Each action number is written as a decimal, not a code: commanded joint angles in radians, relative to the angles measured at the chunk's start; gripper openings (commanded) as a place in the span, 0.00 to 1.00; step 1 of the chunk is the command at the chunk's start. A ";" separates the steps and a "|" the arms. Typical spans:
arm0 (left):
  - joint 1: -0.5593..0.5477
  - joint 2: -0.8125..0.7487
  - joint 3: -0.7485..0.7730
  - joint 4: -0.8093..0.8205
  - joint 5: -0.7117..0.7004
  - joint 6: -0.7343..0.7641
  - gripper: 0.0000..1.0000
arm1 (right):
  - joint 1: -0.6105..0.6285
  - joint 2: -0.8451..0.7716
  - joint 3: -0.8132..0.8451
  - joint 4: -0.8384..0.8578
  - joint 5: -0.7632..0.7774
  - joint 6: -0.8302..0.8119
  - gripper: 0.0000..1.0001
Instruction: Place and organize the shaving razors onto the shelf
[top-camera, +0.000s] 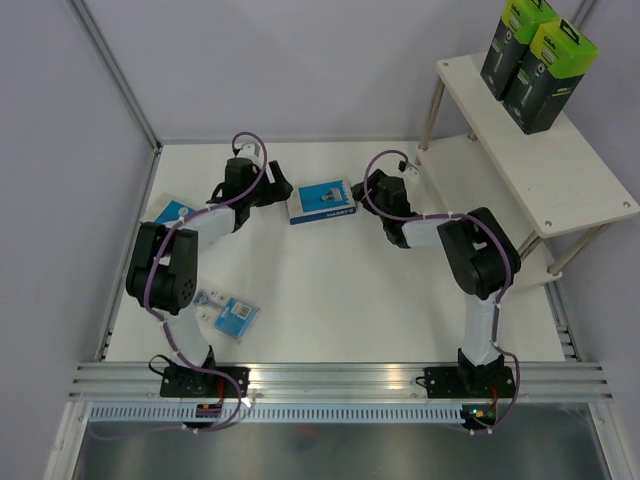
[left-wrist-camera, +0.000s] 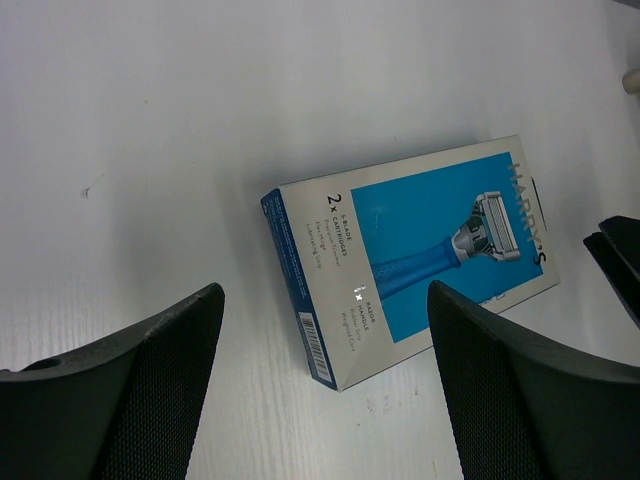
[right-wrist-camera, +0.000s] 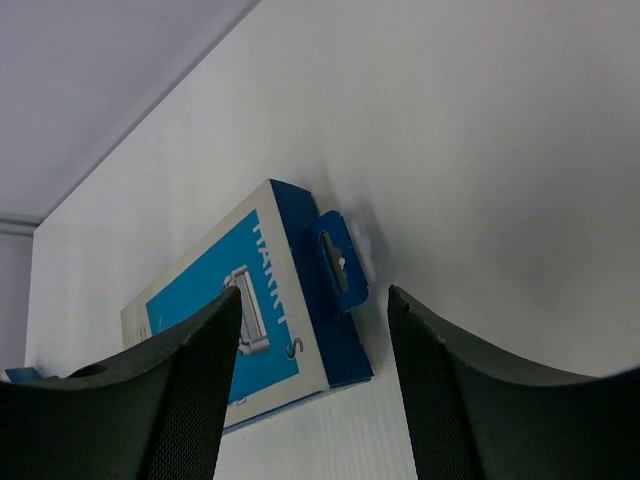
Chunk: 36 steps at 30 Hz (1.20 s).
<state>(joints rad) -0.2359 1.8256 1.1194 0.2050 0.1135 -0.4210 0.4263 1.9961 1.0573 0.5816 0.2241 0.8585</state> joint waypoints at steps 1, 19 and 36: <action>0.001 0.023 0.054 0.007 0.032 -0.012 0.87 | -0.008 0.027 0.067 -0.035 0.069 0.050 0.66; 0.001 0.090 0.161 -0.070 0.112 0.028 0.87 | -0.038 0.179 0.191 -0.095 -0.130 0.083 0.61; 0.004 0.100 0.158 -0.090 0.124 0.062 0.88 | -0.046 0.211 0.165 -0.045 -0.124 0.188 0.42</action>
<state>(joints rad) -0.2359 1.9186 1.2446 0.1036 0.2180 -0.3943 0.3836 2.2044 1.2396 0.5152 0.0982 0.9997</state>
